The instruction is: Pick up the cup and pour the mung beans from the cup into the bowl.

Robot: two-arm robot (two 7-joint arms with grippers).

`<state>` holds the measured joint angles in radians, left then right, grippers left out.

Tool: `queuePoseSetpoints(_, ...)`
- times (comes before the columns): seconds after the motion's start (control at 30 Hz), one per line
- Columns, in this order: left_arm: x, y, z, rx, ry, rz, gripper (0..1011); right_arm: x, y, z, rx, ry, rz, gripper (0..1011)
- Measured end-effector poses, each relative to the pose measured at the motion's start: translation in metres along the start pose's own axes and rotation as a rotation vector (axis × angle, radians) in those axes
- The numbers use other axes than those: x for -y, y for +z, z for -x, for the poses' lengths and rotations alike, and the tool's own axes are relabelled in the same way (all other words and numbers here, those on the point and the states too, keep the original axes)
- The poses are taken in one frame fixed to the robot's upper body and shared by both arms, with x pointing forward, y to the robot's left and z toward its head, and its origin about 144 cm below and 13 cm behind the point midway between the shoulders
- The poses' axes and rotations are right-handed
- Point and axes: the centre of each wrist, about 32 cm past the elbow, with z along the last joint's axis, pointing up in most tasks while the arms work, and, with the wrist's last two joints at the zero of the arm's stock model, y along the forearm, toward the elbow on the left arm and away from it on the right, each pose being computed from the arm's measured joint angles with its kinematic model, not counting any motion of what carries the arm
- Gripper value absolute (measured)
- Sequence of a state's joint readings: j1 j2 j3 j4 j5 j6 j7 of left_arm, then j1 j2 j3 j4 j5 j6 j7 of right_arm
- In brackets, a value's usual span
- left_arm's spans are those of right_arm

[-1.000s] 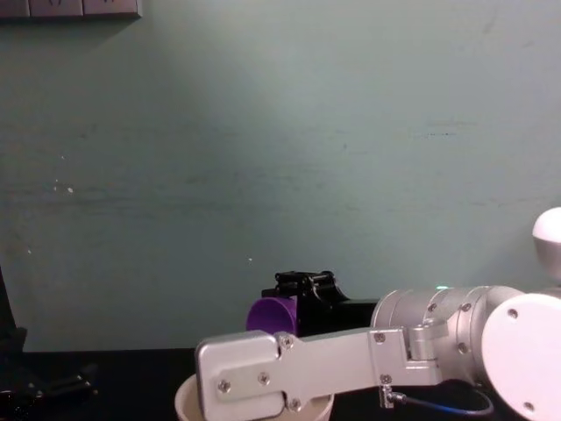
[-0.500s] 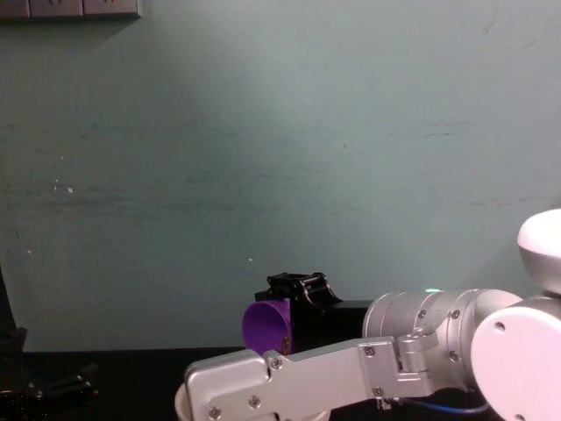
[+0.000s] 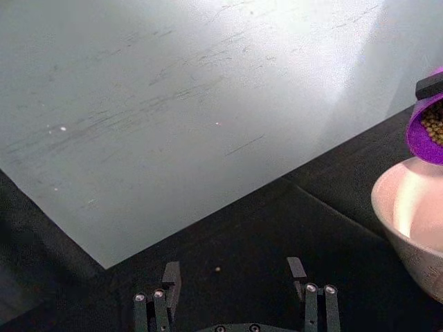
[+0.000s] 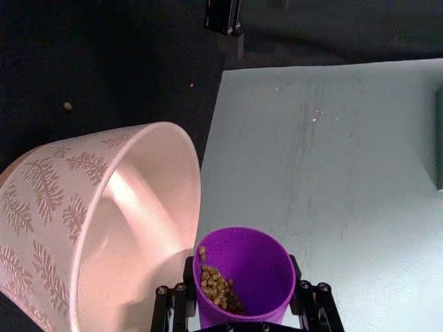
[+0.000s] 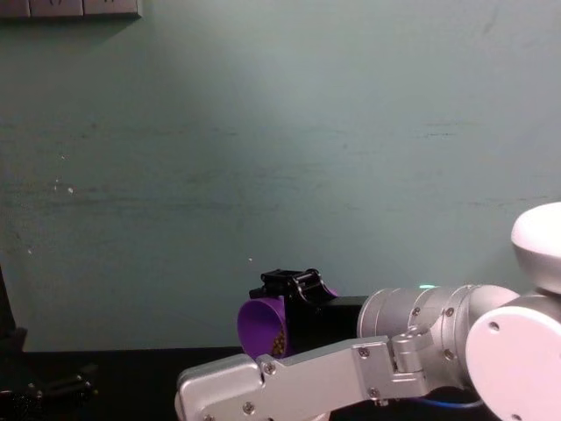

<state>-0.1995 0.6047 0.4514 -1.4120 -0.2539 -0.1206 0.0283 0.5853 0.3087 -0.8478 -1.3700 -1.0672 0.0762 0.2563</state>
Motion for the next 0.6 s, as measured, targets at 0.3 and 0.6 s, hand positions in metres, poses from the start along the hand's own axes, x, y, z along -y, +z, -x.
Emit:
queuePoseSetpoints(0.3, 0.0, 0.0, 0.0, 0.0, 0.0, 0.0, 1000, 0.0009, 0.0013, -0.0009, 0.017, 0.003, 0.005, 734)
queuePoseSetpoints(0.6, 0.0, 0.0, 0.0, 0.0, 0.0, 0.0, 1000, 0.0012, 0.0024, -0.0012, 0.025, 0.009, 0.007, 735)
